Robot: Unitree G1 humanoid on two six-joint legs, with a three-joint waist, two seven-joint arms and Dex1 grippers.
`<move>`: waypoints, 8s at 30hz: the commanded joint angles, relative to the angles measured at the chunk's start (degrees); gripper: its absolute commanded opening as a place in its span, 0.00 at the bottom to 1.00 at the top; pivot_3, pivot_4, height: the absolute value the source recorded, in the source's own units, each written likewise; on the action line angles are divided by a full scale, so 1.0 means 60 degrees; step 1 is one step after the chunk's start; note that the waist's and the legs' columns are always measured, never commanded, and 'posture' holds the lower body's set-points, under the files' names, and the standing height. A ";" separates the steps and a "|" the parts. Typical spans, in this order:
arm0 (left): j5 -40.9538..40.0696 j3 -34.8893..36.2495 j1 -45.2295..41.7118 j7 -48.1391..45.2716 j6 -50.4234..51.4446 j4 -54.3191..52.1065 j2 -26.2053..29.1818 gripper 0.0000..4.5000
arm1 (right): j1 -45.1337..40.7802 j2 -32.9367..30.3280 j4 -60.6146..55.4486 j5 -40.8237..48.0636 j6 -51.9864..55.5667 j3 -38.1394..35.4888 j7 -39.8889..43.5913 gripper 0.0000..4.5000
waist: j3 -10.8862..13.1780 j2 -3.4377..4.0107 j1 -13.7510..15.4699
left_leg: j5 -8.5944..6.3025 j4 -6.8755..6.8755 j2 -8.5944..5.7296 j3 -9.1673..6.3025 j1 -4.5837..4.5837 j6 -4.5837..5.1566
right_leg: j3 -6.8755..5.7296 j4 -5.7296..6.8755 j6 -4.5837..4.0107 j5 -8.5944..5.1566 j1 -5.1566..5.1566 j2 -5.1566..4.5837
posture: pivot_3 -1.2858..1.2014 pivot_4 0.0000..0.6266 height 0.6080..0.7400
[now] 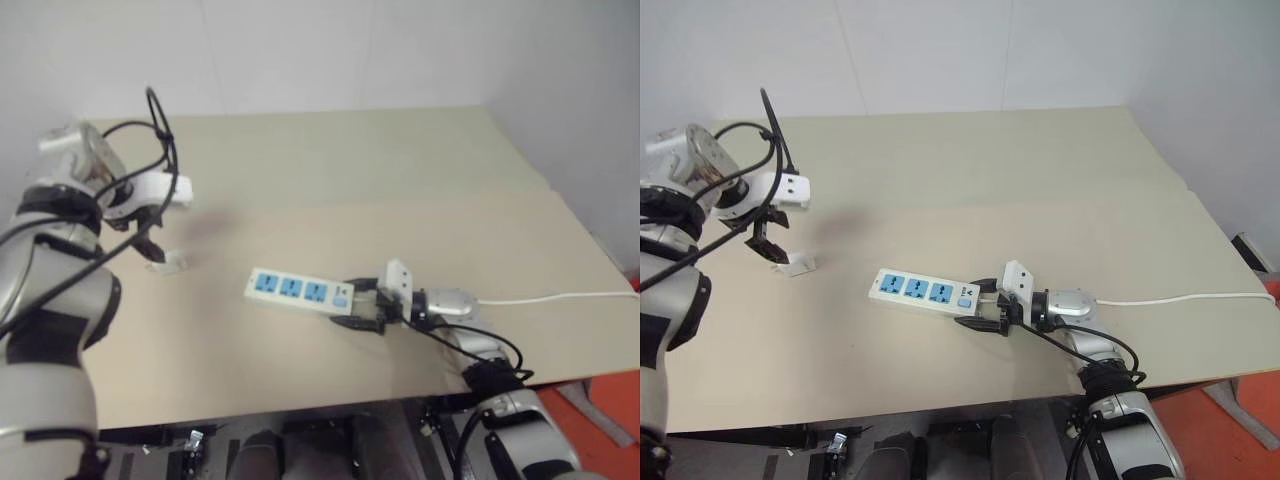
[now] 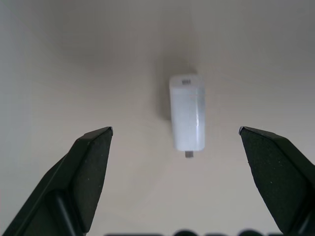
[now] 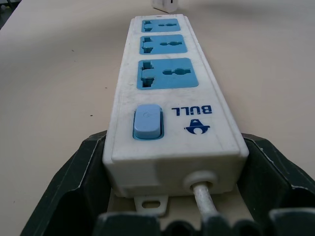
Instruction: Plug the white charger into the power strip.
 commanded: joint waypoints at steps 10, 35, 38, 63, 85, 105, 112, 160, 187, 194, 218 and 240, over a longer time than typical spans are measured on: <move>0.0331 0.0388 0.0677 0.0904 0.0495 -0.0008 -0.0508 1.00 | 0.0280 -0.0009 -0.0634 0.0165 0.0362 0.0039 -0.0110 0.76 | 0.0000 -0.0002 0.0008 | 0.0000 0.0001 -0.0003 -0.0001 -0.0001 0.0000 | -0.0001 -0.0001 0.0000 0.0000 0.0001 -0.0003 | 0.52 0.24 1.00; 0.0142 0.1073 0.0883 0.2205 0.0907 -0.0052 -0.1070 0.22 | 0.0387 -0.0010 -0.0750 0.0166 0.0444 -0.0005 -0.0239 0.76 | -0.0004 -0.0002 0.0071 | 0.0004 0.0037 -0.0012 -0.0001 0.0051 -0.0007 | 0.0004 0.0028 0.0002 -0.0001 0.0034 -0.0009 | 0.52 0.24 1.00; -0.0334 0.1584 0.0553 0.1867 0.0417 -0.0165 -0.0982 0.22 | 0.0363 -0.0006 -0.0706 0.0158 0.0420 0.0005 -0.0224 0.76 | -0.0002 -0.0006 0.0060 | 0.0004 0.0037 -0.0011 -0.0001 0.0044 -0.0006 | 0.0003 0.0044 0.0001 0.0000 0.0033 -0.0009 | 0.52 0.24 1.00; -0.9502 0.6695 0.4932 0.0004 0.4066 -1.0337 -0.2319 0.22 | -0.1395 -0.0284 0.1775 0.0028 -0.0894 0.0327 0.2219 0.76 | 0.0001 -0.0019 -0.0018 | 0.0003 0.0035 -0.0001 -0.0017 0.0032 -0.0006 | 0.0018 0.0047 0.0001 0.0000 0.0016 -0.0014 | 0.52 0.24 1.00; -1.0063 0.5626 0.7404 0.1065 0.3913 -1.2616 -0.2575 0.22 | -0.1385 -0.0031 0.2738 -0.0407 -0.1681 0.0598 0.2168 0.76 | -0.0010 -0.0018 -0.0018 | 0.0003 0.0034 -0.0001 -0.0013 0.0067 -0.0008 | 0.0032 0.0008 -0.0003 0.0003 0.0037 -0.0016 | 0.52 0.24 1.00; -0.8924 0.4531 0.7998 0.0487 0.1387 -1.0725 -0.3051 0.22 | -0.1172 -0.0115 0.2457 -0.0329 -0.1485 0.0546 0.2085 0.76 | -0.0014 -0.0018 -0.0004 | 0.0003 0.0034 -0.0002 -0.0006 0.0068 -0.0008 | 0.0031 0.0002 -0.0004 0.0003 0.0043 -0.0016 | 0.52 0.24 1.00; -0.8511 0.4367 0.8098 0.0748 0.0802 -1.0328 -0.3327 0.22 | -0.1149 -0.0100 0.2384 -0.0305 -0.1415 0.0537 0.2032 0.76 | -0.0017 -0.0019 0.0009 | 0.0003 0.0034 -0.0003 -0.0005 0.0070 -0.0008 | 0.0030 0.0001 -0.0004 0.0003 0.0047 -0.0016 | 0.52 0.24 1.00; -0.8246 0.4401 0.8220 0.0847 0.0106 -0.9157 -0.3839 0.22 | -0.1178 -0.0155 0.2339 -0.0298 -0.1334 0.0495 0.1990 0.76 | -0.0025 -0.0018 0.0012 | -0.0001 -0.0018 0.0001 -0.0007 0.0184 -0.0003 | 0.0022 -0.0088 -0.0003 0.0003 0.0178 -0.0016 | 0.52 0.24 1.00; -0.7617 0.4295 0.8548 0.0595 -0.0818 -0.7348 -0.2623 0.22 | -0.1130 -0.0293 0.2089 -0.0185 -0.1155 0.0565 0.2023 0.76 | -0.0038 -0.0011 -0.0038 | -0.0002 -0.0030 0.0010 -0.0006 0.0207 -0.0001 | 0.0031 -0.0087 -0.0006 0.0004 0.0186 -0.0006 | 0.52 0.24 1.00; -0.7654 0.4257 0.8633 0.0662 -0.0562 -0.7485 -0.2619 0.22 | -0.1095 -0.0297 0.2063 -0.0180 -0.1143 0.0571 0.2009 0.76 | -0.0051 -0.0007 -0.0039 | -0.0003 -0.0031 0.0010 -0.0006 0.0209 0.0001 | 0.0031 -0.0087 -0.0005 0.0004 0.0187 -0.0005 | 0.52 0.24 1.00; -0.7753 0.4033 0.8745 0.0557 0.0223 -0.8483 -0.2618 0.94 | -0.1055 -0.0262 0.1988 -0.0138 -0.1164 0.0609 0.1916 0.76 | -0.0104 0.0078 0.0077 | -0.0010 -0.0032 0.0000 0.0005 0.0210 0.0013 | 0.0027 -0.0107 0.0002 0.0003 0.0205 -0.0016 | 0.52 0.24 1.00; -0.8868 0.5575 0.7098 -0.1312 0.1769 -0.9630 0.0218 1.00 | -0.0742 -0.1319 0.0459 0.0339 -0.0996 -0.0163 0.1740 0.99 | -0.0073 0.0075 0.0104 | -0.0011 -0.0034 0.0000 0.0003 0.0139 0.0015 | 0.0007 -0.0126 0.0006 0.0001 0.0149 -0.0015 | 0.52 0.24 1.00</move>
